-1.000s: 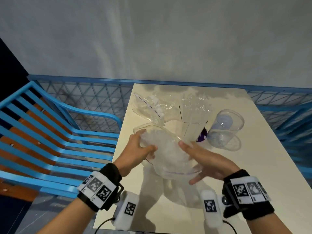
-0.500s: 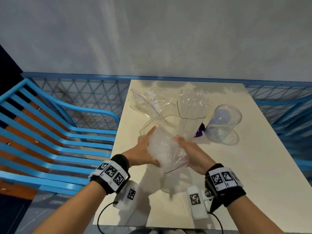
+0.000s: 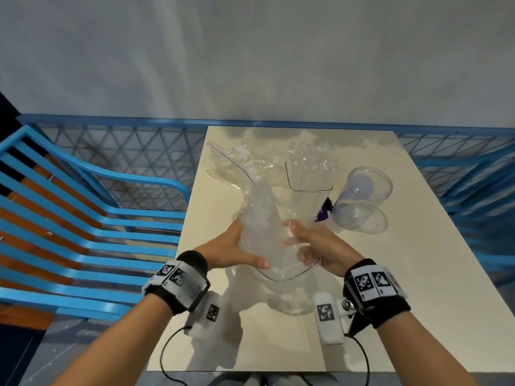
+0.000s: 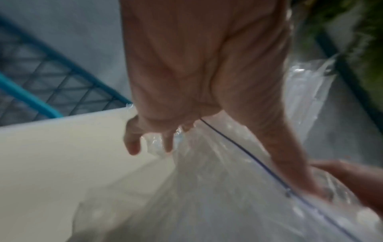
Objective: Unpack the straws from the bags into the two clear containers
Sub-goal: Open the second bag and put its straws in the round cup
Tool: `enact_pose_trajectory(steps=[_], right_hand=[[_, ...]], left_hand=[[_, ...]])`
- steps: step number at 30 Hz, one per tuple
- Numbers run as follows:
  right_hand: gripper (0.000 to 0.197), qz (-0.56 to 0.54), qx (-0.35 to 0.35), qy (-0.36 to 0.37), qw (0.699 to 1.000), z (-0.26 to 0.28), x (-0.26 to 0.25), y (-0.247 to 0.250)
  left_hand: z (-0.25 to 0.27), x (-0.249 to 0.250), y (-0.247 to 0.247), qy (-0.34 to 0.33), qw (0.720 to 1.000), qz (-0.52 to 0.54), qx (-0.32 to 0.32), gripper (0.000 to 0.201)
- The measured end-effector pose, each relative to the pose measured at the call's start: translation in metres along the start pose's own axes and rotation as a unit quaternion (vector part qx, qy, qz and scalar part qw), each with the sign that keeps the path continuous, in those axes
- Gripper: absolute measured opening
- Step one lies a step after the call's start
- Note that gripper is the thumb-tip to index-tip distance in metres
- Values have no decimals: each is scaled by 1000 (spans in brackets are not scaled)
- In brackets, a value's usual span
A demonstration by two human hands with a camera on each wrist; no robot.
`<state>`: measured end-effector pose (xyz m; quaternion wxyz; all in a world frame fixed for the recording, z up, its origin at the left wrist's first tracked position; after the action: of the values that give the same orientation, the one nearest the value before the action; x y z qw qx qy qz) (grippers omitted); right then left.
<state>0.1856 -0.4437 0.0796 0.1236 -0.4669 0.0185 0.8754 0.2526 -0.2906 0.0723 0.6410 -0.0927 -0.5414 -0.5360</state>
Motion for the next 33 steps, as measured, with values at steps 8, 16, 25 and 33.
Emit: enact_pose_trajectory(steps=[8,16,25,33], right_hand=[[63,333,284,427,791,66,-87,9],[63,188,124,320,921,28,-44,-9],[17,206,168,328,906,26,-41,30],[28,80,128,299,942,28,-62,79]], left_hand=[[-19,-18,14,19,980,126,151,79],[-16,12,10,-33,963,167,209,76],[-29,0,-52,24,977,185,103,75],[-53,70,-60,-9,972,195,128,74]])
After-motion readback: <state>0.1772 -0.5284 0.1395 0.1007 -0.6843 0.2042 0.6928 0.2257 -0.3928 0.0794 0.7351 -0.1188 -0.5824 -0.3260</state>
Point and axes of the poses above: each hand's wrist, its own z-axis away from the middle knuckle, its own y-axis out of the back of the hand, x = y × z, the point moved 9 cm from there along -z, towards the middle knuckle, and after that the axes turned 8 degrees about -z, right-handed, at the moved point
